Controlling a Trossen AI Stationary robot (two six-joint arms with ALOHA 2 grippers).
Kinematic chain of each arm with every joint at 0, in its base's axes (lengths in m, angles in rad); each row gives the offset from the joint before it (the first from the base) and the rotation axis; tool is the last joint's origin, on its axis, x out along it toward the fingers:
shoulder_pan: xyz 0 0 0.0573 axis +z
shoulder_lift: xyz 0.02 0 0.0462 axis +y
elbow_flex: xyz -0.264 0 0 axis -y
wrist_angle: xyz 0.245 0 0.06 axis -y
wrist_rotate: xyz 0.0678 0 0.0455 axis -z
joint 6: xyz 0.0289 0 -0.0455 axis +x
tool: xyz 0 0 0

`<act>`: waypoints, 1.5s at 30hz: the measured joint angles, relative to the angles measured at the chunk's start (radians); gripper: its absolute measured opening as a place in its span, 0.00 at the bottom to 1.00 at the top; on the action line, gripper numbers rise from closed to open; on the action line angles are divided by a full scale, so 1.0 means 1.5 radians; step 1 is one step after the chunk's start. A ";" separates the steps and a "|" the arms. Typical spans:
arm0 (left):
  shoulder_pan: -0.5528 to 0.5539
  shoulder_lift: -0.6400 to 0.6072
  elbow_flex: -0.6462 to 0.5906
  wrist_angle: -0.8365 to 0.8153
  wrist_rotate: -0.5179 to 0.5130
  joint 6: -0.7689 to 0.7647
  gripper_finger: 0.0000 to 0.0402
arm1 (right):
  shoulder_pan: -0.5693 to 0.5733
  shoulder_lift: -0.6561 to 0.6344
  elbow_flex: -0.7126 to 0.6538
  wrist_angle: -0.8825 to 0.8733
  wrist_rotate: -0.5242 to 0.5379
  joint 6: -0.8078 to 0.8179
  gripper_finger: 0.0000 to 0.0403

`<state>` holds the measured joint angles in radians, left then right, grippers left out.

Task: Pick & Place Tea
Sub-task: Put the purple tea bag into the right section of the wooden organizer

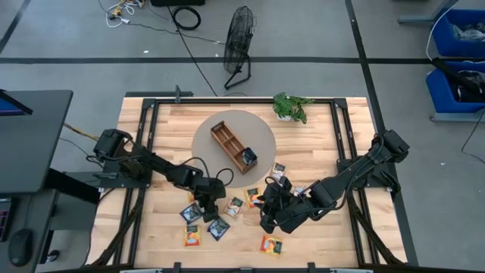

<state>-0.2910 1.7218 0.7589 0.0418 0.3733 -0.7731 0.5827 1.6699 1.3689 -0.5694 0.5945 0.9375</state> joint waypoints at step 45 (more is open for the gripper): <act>-0.013 -0.030 -0.001 0.076 -0.074 -0.010 0.00 | -0.013 0.000 0.000 0.034 -0.003 0.048 0.28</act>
<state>-0.3107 1.6770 0.7573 0.1552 0.2629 -0.7876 0.5626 1.6699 1.3689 -0.5176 0.5896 1.0096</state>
